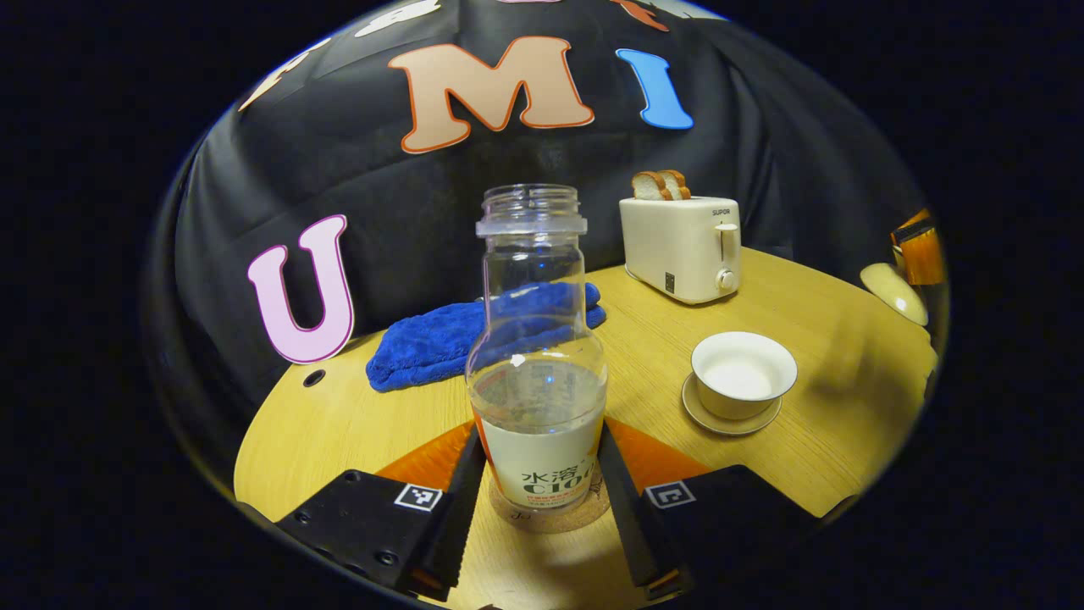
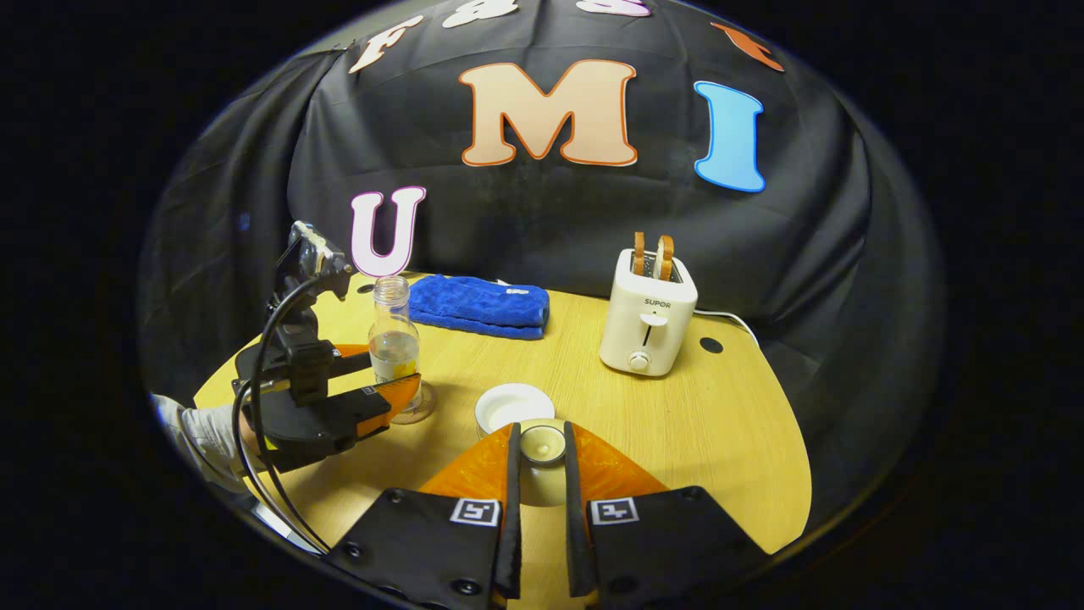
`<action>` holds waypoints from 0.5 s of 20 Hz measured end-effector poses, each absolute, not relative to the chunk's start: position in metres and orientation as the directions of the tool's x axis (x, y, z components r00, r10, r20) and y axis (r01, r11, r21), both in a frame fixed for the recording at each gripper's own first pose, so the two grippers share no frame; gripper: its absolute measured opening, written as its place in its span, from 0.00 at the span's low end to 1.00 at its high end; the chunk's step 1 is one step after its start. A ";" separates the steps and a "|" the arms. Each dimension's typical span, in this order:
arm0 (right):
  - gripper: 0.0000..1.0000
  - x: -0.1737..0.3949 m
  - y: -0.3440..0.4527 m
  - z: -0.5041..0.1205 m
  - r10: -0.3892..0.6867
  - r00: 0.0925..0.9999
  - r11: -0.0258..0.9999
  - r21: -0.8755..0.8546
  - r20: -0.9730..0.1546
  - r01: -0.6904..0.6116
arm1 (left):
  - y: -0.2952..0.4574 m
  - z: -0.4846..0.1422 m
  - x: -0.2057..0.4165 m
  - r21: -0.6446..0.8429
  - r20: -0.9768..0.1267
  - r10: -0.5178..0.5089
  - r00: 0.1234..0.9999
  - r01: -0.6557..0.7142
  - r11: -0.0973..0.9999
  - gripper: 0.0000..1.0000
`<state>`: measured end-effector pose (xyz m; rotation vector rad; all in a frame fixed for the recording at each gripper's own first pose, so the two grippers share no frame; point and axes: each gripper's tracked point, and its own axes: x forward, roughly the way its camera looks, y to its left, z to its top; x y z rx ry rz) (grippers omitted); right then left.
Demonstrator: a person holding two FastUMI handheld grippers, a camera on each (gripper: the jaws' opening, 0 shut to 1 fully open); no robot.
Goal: Open the teacup lid with one hand, grasp the water bottle and pour water into the teacup with the other hand; after pouring, place the water bottle on the coaster and then close the teacup lid.
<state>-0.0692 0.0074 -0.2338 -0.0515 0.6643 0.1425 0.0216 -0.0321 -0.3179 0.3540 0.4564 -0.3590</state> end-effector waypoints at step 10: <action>0.25 -0.064 0.015 -0.228 0.125 0.782 0.988 0.005 -0.611 -0.154 | -0.024 -0.322 0.015 0.208 -0.504 -0.235 0.831 0.381 0.901 0.74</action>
